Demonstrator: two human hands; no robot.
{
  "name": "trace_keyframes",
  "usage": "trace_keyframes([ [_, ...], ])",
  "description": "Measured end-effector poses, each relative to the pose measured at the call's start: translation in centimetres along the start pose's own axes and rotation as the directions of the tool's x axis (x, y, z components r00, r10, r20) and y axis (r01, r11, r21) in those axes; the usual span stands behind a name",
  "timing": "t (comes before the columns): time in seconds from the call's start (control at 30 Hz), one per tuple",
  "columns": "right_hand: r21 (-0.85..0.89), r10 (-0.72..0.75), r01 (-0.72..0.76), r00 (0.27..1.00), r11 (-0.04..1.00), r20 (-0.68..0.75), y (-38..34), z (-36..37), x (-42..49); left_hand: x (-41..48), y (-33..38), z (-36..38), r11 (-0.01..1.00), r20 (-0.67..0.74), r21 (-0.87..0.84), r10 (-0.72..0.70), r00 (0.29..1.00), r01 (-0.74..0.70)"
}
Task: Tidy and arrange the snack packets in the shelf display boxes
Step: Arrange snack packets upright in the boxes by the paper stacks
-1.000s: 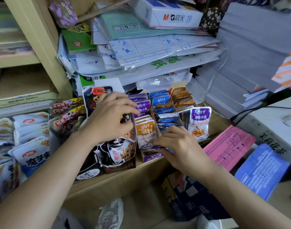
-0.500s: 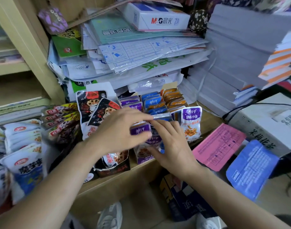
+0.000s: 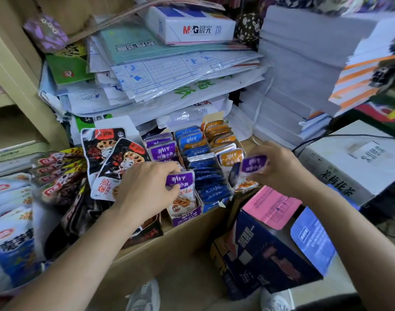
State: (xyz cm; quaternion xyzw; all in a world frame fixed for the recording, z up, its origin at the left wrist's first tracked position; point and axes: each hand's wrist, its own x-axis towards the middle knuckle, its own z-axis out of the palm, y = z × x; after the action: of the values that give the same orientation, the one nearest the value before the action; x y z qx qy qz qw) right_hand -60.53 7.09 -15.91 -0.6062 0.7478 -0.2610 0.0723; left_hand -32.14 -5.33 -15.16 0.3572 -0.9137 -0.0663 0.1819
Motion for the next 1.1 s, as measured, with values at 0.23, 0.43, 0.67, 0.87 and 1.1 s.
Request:
trace_keyframes([
  [0.23,0.134,-0.055,0.042,0.994,0.990,0.092,1.7,-1.5,-2.7,-0.2,-0.4,0.4,1.000,-0.035,0.024,0.020,0.999,-0.020],
  [0.43,0.095,-0.115,0.121,0.991,0.988,-0.073,1.8,-1.1,-4.4,0.0,0.6,0.4,0.992,-0.092,0.030,0.122,0.988,-0.120],
  [0.67,0.148,-0.074,0.108,0.972,0.983,-0.221,1.8,0.4,-6.0,0.8,5.3,3.4,0.900,-0.058,-0.146,0.406,0.912,-0.410],
  [0.87,0.047,-0.157,0.180,0.939,0.983,-0.305,2.3,0.8,-7.3,2.4,7.5,5.1,0.861,0.042,-0.168,0.492,0.869,-0.480],
  [1.1,0.030,-0.196,0.213,0.937,0.977,-0.290,3.1,1.2,-7.9,4.2,7.5,5.4,0.905,-0.083,-0.132,0.397,0.914,-0.405],
])
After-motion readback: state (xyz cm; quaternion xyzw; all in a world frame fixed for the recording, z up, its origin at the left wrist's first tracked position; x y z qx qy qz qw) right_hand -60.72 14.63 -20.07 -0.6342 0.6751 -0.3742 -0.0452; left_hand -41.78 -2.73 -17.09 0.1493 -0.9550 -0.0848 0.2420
